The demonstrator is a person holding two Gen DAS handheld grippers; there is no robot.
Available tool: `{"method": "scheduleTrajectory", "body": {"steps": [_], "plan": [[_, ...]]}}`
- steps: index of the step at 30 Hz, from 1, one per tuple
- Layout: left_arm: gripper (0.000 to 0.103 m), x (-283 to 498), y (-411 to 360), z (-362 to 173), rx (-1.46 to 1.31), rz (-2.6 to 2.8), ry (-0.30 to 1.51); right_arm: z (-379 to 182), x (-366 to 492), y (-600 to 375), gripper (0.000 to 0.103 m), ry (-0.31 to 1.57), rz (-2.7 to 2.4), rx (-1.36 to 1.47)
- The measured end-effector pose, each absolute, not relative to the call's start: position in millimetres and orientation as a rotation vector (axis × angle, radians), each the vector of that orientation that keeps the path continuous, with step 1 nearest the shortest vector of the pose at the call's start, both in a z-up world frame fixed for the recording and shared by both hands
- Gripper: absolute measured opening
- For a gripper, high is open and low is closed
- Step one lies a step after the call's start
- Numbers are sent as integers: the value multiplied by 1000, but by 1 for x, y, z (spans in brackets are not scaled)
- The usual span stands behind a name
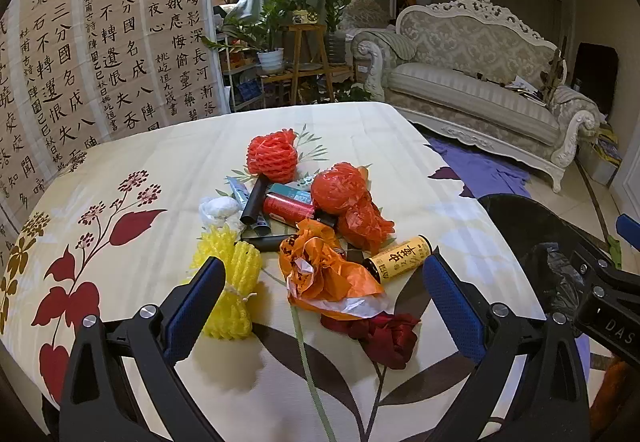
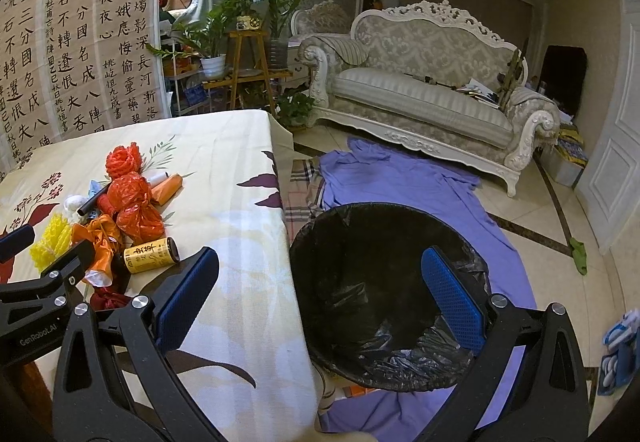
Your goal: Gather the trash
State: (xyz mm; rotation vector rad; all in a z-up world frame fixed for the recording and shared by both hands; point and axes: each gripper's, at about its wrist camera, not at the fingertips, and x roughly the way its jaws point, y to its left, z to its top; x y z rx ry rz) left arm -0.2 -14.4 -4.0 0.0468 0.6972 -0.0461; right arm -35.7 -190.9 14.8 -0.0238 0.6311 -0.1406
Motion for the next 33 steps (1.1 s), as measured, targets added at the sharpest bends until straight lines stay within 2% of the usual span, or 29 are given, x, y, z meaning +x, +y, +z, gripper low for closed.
{"method": "scheduleTrajectory", "body": {"steps": [22, 23, 25, 26, 28, 33], "plan": [[96, 2, -5, -7, 39, -59, 715, 9, -34, -192, 98, 655, -132, -2], [96, 2, -3, -7, 37, -58, 717, 8, -33, -191, 97, 661, -125, 1], [92, 1, 3, -8, 33, -56, 724, 7, -32, -189, 86, 675, -109, 6], [83, 1, 7, -9, 31, -46, 726, 6, -30, -188, 83, 683, -99, 8], [76, 0, 16, -10, 21, -33, 742, 4, -29, -184, 82, 690, -86, 8], [75, -2, 40, -12, 5, 8, 756, 2, -27, -178, 75, 698, -58, 12]]}}
